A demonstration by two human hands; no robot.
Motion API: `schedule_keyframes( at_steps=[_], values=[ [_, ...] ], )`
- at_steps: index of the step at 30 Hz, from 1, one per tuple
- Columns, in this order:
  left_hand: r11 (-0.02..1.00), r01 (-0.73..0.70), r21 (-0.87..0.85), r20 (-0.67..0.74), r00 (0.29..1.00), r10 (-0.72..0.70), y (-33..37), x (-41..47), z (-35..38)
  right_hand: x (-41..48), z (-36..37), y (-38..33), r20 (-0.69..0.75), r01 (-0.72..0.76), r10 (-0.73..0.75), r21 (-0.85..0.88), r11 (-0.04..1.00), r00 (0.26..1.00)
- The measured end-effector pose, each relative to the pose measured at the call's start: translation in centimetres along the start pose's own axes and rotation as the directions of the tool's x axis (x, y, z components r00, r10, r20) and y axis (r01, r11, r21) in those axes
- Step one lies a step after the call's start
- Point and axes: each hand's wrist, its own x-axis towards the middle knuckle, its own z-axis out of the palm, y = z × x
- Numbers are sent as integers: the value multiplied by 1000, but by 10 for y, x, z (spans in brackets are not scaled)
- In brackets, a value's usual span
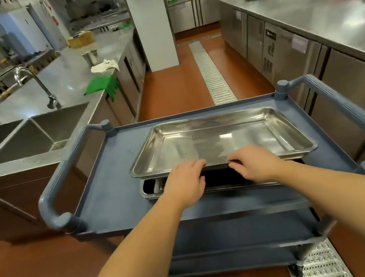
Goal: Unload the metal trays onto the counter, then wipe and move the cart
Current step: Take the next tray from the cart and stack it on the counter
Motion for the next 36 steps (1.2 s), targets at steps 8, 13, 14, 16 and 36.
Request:
schedule_keyframes(
  at_steps=[8, 13, 14, 16, 36],
  values=[
    [968, 149, -204, -362, 907, -216, 19, -25, -19, 13, -34, -11, -92, -63, 72, 99, 993, 993],
    [258, 513, -819, 261, 733, -629, 40, -13, -29, 14, -55, -18, -136, -48, 64, 116, 992, 989],
    [35, 494, -869, 363, 683, -635, 43, -6, -30, 13, -55, -19, -135, -49, 64, 111, 993, 989],
    [-315, 396, -862, 505, 637, -582, 48, 8, -33, 9, -51, -19, -115, -39, 49, 92, 995, 992],
    [-499, 355, -790, 613, 462, -642, 56, 39, -11, -21, 33, -48, 468, -421, 456, 883, -206, 757]
  ],
)
